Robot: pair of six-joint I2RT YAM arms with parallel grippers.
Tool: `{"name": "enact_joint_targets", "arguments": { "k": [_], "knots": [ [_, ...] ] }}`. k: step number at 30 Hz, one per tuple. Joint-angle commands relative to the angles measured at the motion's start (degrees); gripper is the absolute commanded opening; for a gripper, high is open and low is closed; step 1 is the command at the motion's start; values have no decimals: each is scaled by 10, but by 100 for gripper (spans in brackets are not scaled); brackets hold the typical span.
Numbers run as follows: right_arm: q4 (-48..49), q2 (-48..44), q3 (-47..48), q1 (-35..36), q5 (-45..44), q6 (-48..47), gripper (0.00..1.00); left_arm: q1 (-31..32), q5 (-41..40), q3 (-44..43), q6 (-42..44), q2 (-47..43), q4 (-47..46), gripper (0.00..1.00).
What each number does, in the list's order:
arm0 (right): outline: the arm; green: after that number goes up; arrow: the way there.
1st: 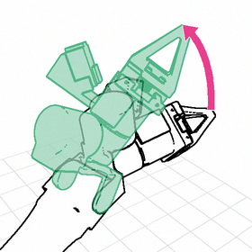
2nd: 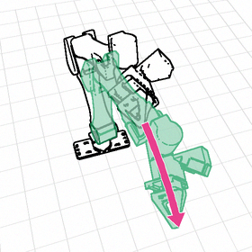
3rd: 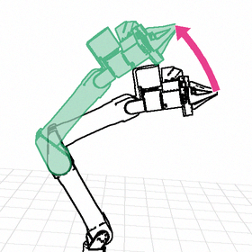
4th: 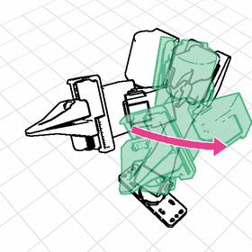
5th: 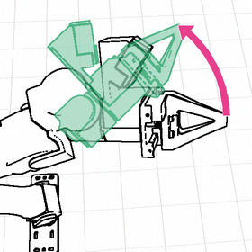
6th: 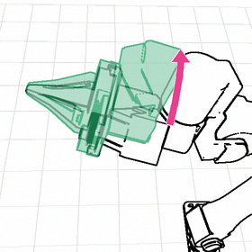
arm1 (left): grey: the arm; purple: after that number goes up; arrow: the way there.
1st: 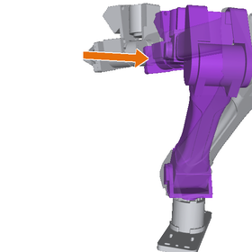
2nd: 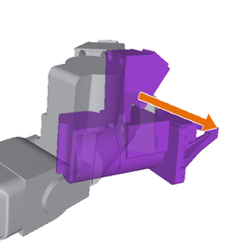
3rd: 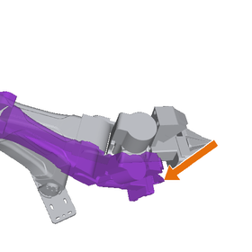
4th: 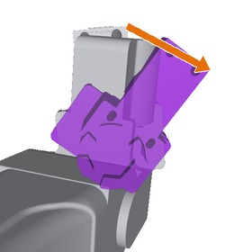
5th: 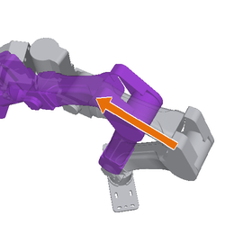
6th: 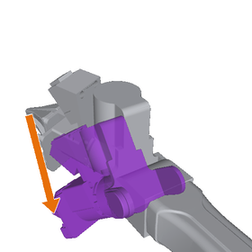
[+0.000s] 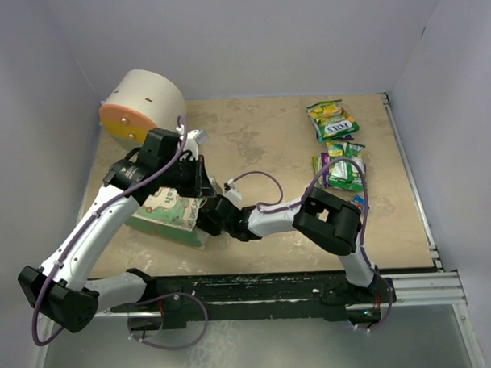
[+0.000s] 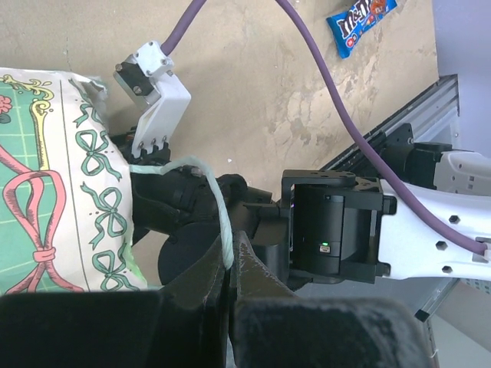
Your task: Take the snacks out of the paper bag
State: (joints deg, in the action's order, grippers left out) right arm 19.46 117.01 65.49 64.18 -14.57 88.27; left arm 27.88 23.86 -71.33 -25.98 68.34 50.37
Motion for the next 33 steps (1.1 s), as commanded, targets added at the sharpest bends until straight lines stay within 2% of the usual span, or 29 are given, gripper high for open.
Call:
{"name": "enact_joint_targets", "arguments": {
  "k": [1,5,13,16,20,23,28,33],
  "knots": [
    [-132,14,26,-2,-55,43,44,-1,11,6,-6,-20,-17,0],
    [-153,33,38,-8,-70,58,38,-1,9,8,-7,-27,-14,0],
    [-191,79,78,-16,-65,63,37,-1,9,16,-19,-39,-14,0],
    [-181,78,72,-24,-68,52,29,-1,7,19,-21,-46,-10,0],
    [-86,44,37,-44,-77,-30,15,-1,-5,36,-21,-60,-5,0],
    [-38,5,10,-48,-113,-105,9,-1,-14,74,-29,-75,-13,0],
    [29,-36,-46,-51,-95,-187,1,-2,-14,100,-46,-84,-36,0],
    [62,-101,-120,-51,-88,-254,0,-2,-23,79,-41,-67,-37,0]
  ]
}}
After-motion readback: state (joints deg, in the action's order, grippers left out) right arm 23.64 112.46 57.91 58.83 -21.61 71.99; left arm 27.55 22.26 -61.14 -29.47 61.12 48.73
